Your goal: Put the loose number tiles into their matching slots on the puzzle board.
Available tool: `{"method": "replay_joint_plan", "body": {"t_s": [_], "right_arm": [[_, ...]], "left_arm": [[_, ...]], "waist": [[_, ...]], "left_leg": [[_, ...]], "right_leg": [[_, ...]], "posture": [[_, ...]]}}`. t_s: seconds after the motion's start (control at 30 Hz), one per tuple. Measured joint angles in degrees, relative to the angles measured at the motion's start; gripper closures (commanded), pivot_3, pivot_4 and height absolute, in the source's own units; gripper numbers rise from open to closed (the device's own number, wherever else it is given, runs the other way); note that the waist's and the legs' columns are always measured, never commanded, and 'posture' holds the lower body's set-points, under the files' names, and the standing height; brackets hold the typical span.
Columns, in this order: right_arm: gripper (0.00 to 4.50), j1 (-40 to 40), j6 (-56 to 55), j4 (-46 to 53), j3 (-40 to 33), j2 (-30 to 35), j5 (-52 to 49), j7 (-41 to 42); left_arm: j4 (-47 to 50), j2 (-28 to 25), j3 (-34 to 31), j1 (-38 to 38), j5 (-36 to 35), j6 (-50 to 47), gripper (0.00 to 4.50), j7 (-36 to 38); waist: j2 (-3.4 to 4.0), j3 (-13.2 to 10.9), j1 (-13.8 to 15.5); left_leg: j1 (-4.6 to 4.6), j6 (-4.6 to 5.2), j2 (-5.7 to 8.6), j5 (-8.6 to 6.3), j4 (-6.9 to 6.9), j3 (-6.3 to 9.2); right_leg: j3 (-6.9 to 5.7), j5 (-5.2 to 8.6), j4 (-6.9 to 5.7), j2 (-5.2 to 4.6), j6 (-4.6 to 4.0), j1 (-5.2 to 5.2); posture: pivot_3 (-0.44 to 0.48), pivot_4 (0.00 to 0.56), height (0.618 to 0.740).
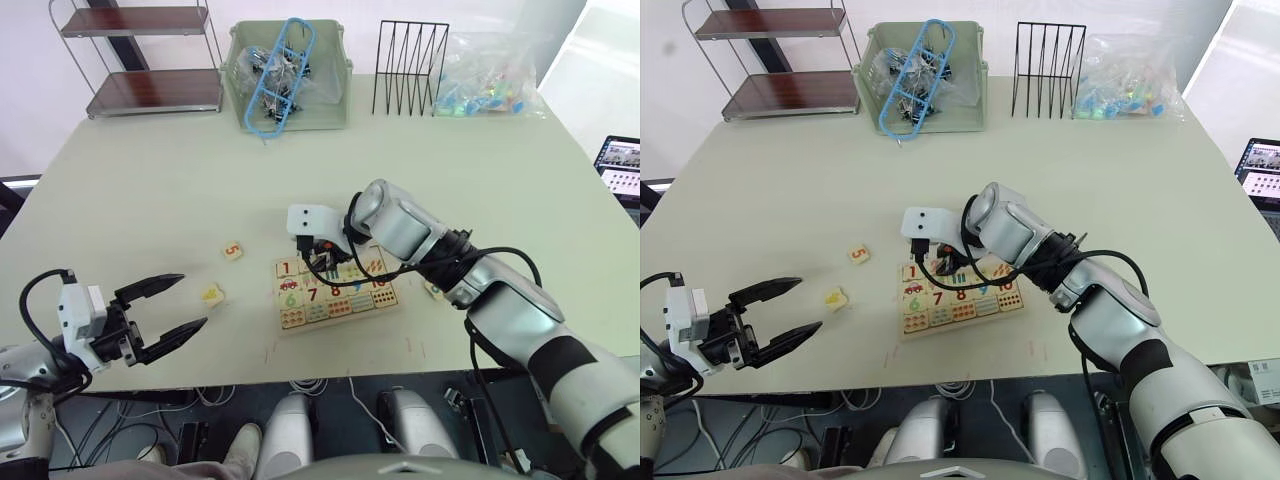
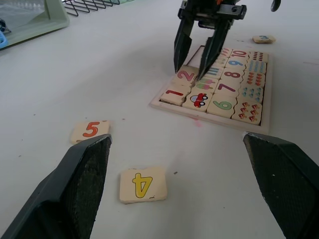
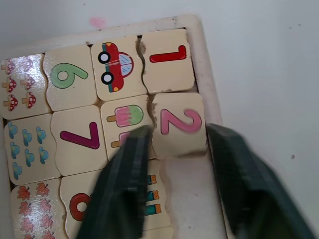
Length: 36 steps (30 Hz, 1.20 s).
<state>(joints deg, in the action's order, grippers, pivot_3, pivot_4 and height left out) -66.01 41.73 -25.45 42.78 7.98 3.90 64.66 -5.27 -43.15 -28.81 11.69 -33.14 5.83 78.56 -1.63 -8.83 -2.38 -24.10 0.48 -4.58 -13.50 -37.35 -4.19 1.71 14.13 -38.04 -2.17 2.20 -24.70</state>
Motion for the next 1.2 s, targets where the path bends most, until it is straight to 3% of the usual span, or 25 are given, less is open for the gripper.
{"method": "replay_joint_plan", "body": {"t_s": [0.03, 0.1, 0.5, 0.6, 0.8, 0.83, 1.2], "right_arm": [[0.54, 0.0, -0.1, 0.0, 0.0, 0.0, 0.0, 0.0], [0.05, 0.0, -0.6, 0.0, 0.0, 0.0, 0.0, 0.1], [0.05, 0.0, 0.6, 1.6, -3.2, 1.8, -0.9, 1.6], [0.86, 0.9, 1.4, 3.9, -4.6, 4.0, -1.4, 2.5], [4.01, 2.6, 1.9, 5.0, -5.4, 5.5, -2.0, 2.6], [4.37, 2.8, 1.8, 5.0, -5.4, 5.5, -2.0, 2.5], [4.45, 4.8, -2.0, 3.0, -5.3, 4.7, 0.5, 0.4]], "left_arm": [[0.0, 0.0, 0.0, 0.0, 0.0, 0.0, 0.00, 0.0], [0.0, 0.0, 0.0, 0.0, 0.0, 0.0, 0.00, 0.0], [0.0, 0.0, 0.1, -0.1, 0.0, 0.0, 0.00, -0.1], [0.0, 0.0, 0.2, -0.4, 0.0, 0.0, 0.00, -0.3], [0.0, 0.0, 0.3, -1.1, 0.0, 0.0, 0.00, -0.3], [0.0, 0.0, 0.3, -1.2, 0.0, 0.0, 0.00, -0.3], [0.0, 0.0, 0.3, -1.3, 0.3, 0.0, 0.00, -0.6]], "waist": [[0.00, 0.0, 0.0], [0.00, 0.0, 0.0], [0.00, 0.0, 0.0], [-0.01, 0.0, 0.0], [0.00, 0.0, -0.1], [0.00, 0.0, -0.1], [0.00, 0.0, 0.0]], "left_leg": [[0.00, 0.00, 0.00, 0.00, 0.00, 0.00], [0.00, 0.00, 0.00, 0.00, 0.00, 0.00], [-0.01, 0.00, 0.00, 0.00, 0.00, 0.00], [-0.02, 0.00, 0.00, 0.00, 0.00, 0.01], [-0.02, 0.00, 0.00, 0.00, 0.00, 0.01], [-0.02, 0.00, 0.00, 0.00, 0.00, 0.02], [-0.05, 0.00, 0.00, 0.00, 0.00, 0.02]], "right_leg": [[0.00, 0.00, 0.00, 0.00, 0.00, 0.00], [0.00, 0.00, 0.00, 0.00, 0.00, 0.00], [0.00, 0.00, 0.01, 0.00, 0.00, 0.00], [-0.01, 0.00, 0.01, 0.00, 0.00, 0.00], [-0.01, 0.00, 0.00, 0.01, 0.00, -0.01], [-0.01, 0.00, 0.00, 0.01, 0.00, -0.02], [-0.02, -0.01, 0.01, 0.01, 0.01, -0.02]], "posture": [[0.000, 0.150, 0.740], [0.000, 0.150, 0.740], [0.000, 0.150, 0.740], [0.000, 0.150, 0.740], [0.000, 0.150, 0.740], [0.000, 0.150, 0.740], [0.000, 0.150, 0.740]]}}
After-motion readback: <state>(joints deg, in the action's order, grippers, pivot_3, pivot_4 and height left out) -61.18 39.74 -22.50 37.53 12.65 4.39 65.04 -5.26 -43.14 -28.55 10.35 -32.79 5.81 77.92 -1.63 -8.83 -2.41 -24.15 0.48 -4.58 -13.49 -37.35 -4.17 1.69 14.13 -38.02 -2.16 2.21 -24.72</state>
